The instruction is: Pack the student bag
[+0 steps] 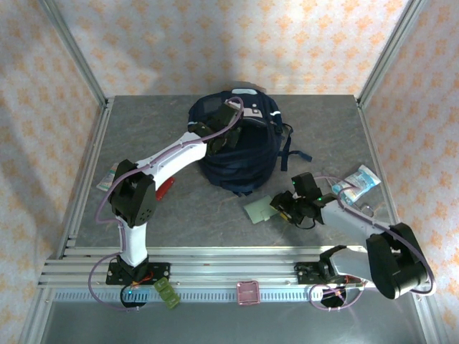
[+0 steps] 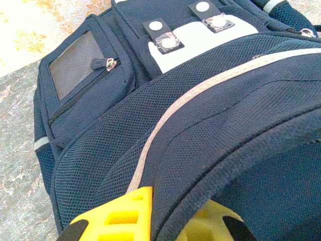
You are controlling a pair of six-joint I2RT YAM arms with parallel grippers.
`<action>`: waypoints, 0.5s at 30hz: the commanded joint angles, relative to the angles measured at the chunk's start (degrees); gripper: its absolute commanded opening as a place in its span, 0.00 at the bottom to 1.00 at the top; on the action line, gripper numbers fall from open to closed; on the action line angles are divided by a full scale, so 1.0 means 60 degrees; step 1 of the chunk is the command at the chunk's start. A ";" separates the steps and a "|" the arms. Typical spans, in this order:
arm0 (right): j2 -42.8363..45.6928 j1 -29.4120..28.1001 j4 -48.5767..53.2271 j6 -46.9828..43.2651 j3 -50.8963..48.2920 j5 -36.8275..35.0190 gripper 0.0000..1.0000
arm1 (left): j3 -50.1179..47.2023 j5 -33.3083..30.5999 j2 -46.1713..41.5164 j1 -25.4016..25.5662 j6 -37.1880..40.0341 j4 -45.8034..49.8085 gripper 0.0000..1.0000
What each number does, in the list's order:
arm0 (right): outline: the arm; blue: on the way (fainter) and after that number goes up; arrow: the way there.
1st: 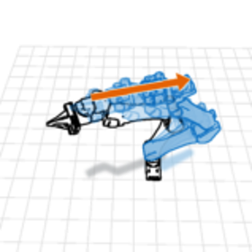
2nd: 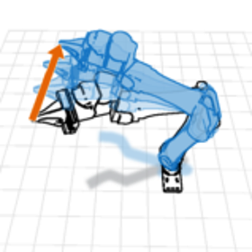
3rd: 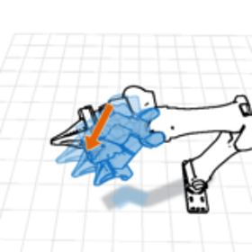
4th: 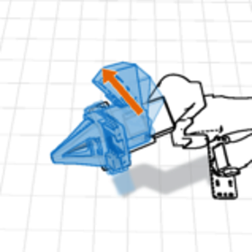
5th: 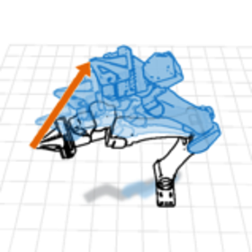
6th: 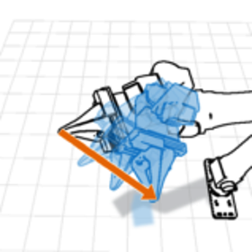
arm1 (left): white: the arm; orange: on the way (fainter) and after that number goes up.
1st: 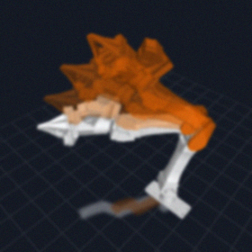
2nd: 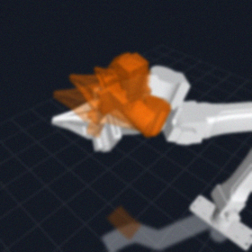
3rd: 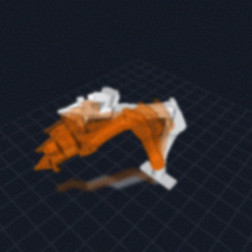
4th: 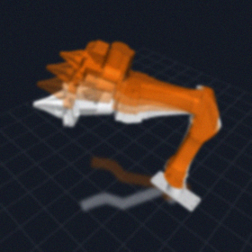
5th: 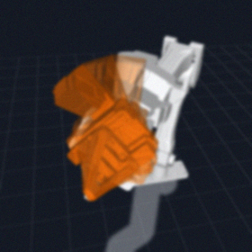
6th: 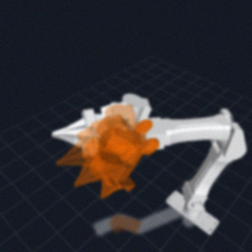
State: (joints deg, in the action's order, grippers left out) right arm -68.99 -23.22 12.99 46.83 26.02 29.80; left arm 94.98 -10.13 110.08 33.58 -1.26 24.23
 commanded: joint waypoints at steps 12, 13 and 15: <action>-0.1191 -0.0521 -0.1274 0.0657 0.0097 -0.0772 0.00 | 0.0576 0.0342 -0.0495 -0.0075 -0.0655 -0.0289 0.00; -0.1053 -0.0524 -0.1097 0.0588 0.0163 -0.0891 0.00 | 0.0626 0.0355 -0.0512 -0.0082 -0.0651 -0.0263 0.00; -0.0655 -0.0510 -0.0783 0.0415 0.0300 -0.0999 0.00 | 0.0714 0.0371 -0.0535 -0.0089 -0.0640 -0.0224 0.00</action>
State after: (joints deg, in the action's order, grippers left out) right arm -74.30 -26.11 8.03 50.35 27.33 26.92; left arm 95.24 -8.21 110.08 33.58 -3.09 24.82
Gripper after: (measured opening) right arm 0.040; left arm 0.064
